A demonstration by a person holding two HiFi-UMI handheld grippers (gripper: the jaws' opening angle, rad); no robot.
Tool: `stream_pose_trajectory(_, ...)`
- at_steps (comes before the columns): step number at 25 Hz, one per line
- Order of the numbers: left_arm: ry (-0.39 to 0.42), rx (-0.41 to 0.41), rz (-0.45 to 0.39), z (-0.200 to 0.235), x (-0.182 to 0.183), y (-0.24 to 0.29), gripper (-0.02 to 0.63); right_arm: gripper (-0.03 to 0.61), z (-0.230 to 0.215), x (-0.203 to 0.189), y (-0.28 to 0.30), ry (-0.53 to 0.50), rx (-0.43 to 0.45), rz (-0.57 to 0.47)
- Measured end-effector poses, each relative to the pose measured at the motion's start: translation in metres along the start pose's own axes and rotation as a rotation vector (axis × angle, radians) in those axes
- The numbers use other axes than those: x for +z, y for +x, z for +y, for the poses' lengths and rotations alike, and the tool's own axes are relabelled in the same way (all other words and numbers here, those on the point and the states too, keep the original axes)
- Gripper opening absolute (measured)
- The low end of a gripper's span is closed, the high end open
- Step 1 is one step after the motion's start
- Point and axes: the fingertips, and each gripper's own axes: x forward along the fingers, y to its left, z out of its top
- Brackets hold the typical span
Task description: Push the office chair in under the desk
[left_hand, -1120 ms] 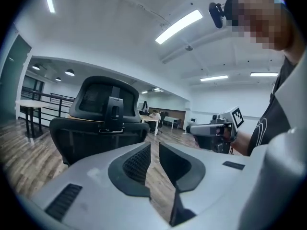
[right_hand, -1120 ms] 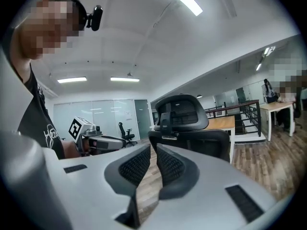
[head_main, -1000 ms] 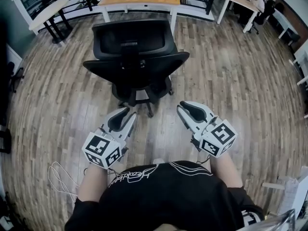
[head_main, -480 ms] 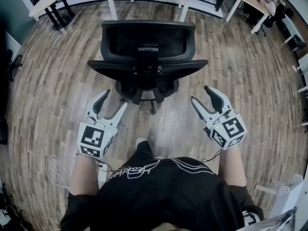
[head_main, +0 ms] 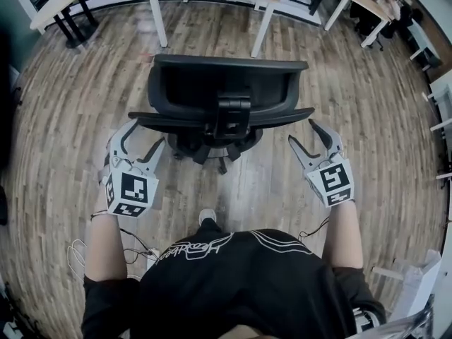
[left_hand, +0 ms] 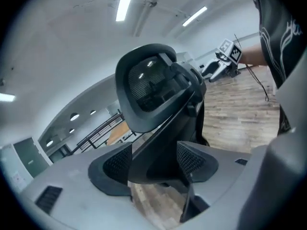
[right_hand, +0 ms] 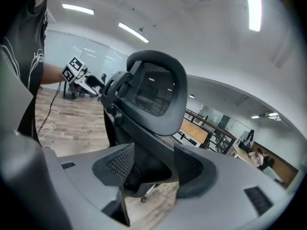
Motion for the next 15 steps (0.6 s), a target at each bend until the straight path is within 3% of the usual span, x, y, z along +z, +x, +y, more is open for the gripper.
stream_pose_trajectory(3, 0.113, -0.015, 0.037, 0.004, -0.007, 0.014, 0.272, 0.265, -0.005, -0.005, 0.012, -0.074, -0.027, 0.045)
stream_pose_trajectory(7, 0.206, -0.02, 0.072, 0.007, -0.017, 0.027, 0.273, 0.267, -0.013, -0.017, 0.027, -0.215, -0.072, 0.115)
stream_pose_trajectory(15, 0.313, -0.036, 0.12, 0.012, -0.027, 0.044, 0.273, 0.267, -0.025, -0.029, 0.049, -0.398, -0.127, 0.234)
